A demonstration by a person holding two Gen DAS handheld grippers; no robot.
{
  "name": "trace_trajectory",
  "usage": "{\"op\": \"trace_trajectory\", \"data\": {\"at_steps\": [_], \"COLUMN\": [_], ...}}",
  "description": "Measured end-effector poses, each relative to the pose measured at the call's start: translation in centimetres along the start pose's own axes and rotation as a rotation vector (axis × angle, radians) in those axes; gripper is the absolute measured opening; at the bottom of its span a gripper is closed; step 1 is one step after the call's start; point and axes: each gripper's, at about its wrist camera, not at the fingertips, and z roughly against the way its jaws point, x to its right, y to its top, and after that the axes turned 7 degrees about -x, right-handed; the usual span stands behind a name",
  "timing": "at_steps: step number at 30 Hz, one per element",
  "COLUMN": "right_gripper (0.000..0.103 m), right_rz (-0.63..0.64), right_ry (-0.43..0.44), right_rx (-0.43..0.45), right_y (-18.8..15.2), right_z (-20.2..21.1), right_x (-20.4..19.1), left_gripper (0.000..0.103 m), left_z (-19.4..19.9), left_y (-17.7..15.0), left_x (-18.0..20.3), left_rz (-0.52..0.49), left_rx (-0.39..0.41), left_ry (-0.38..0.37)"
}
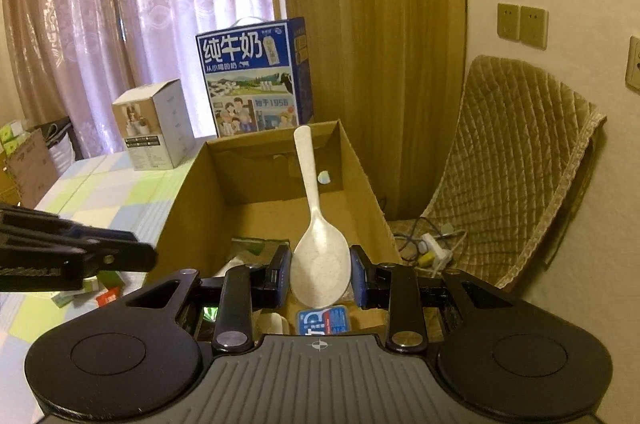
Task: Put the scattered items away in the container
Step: 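Open the left tool to drop the cable while the right tool releases the spoon inside, then withdraw both open tools from the cardboard box back over the table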
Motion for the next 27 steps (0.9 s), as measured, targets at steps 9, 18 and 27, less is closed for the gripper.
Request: {"op": "trace_trajectory", "data": {"at_steps": [9,18,27], "right_gripper": [0.028,0.063,0.066], "right_rz": [-0.022,-0.05,-0.083], "right_ry": [0.026,0.053,0.066], "right_rx": [-0.025,-0.013,-0.041], "right_y": [-0.1,0.9,-1.9], "right_z": [-1.6,-2.5,-0.2], "right_x": [-0.5,-0.6,-0.9], "left_gripper": [0.025,0.04,0.057], "left_z": [1.3,2.4,4.2], "left_y": [-2.6,-4.2,-6.8], "left_x": [-2.1,-2.8,-4.2], "left_rz": [0.062,0.088,0.152], "left_rx": [0.003,0.0,-0.005], "left_ry": [0.029,0.037,0.062]}}
